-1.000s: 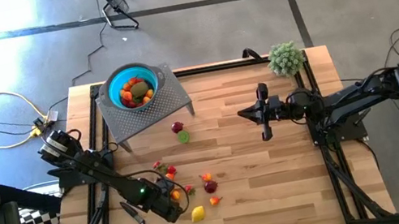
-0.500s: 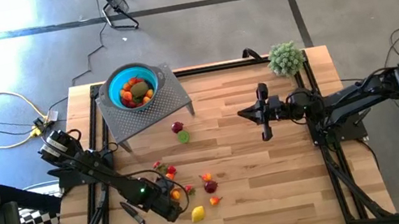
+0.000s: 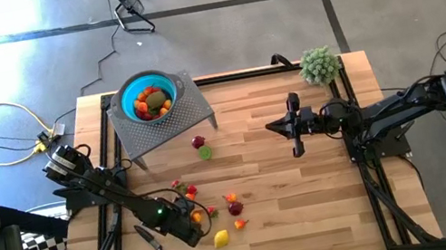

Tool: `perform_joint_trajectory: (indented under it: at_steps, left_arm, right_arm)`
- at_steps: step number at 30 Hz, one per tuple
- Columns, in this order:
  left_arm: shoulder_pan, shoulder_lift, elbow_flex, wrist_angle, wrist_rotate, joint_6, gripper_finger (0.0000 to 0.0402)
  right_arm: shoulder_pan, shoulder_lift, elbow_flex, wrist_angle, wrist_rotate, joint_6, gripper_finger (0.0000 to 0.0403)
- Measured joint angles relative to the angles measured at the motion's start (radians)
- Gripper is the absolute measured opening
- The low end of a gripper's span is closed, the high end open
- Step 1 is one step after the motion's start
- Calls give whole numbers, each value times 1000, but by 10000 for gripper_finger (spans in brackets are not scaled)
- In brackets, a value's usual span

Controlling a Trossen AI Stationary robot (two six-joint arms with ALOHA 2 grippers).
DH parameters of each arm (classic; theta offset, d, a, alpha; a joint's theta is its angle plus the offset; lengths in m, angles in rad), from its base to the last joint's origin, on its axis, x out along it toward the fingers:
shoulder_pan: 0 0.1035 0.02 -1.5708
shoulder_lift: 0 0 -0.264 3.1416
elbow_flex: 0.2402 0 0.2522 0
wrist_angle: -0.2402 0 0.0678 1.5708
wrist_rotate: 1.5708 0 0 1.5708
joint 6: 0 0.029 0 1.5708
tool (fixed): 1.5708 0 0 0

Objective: Pick & Place Fruit
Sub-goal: Put the half brown kiwi into the blue strainer bowl on the shelf

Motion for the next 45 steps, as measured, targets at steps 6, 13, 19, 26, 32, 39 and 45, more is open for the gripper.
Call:
perform_joint_trajectory:
  at_steps: [6, 13, 19, 26, 32, 39, 45]
  left_arm:
    - [1, 0, 0, -1, 27, 1, 229]
    - [-3, -17, 0, 19, 121, 52, 228]
    - [-1, -62, 0, 1, 118, 65, 228]
    - [-2, -115, 0, 0, 111, 81, 228]
    - [-2, -179, 0, -10, 70, 96, 228]
    - [-1, -268, 1, -57, -10, 132, 228]
    - [-1, -362, 1, -58, -120, 165, 228]
  right_arm:
    - [0, 0, 0, 0, 0, 0, 2]
    - [0, 0, 0, 0, 0, 0, 2]
    - [0, 0, 0, -1, 0, 4, 2]
    - [0, 0, 0, -2, 0, 4, 2]
    - [0, 0, 0, -2, 0, 4, 2]
    - [0, 0, 0, -2, 0, 4, 2]
    - [0, 0, 0, -1, 0, 4, 2]
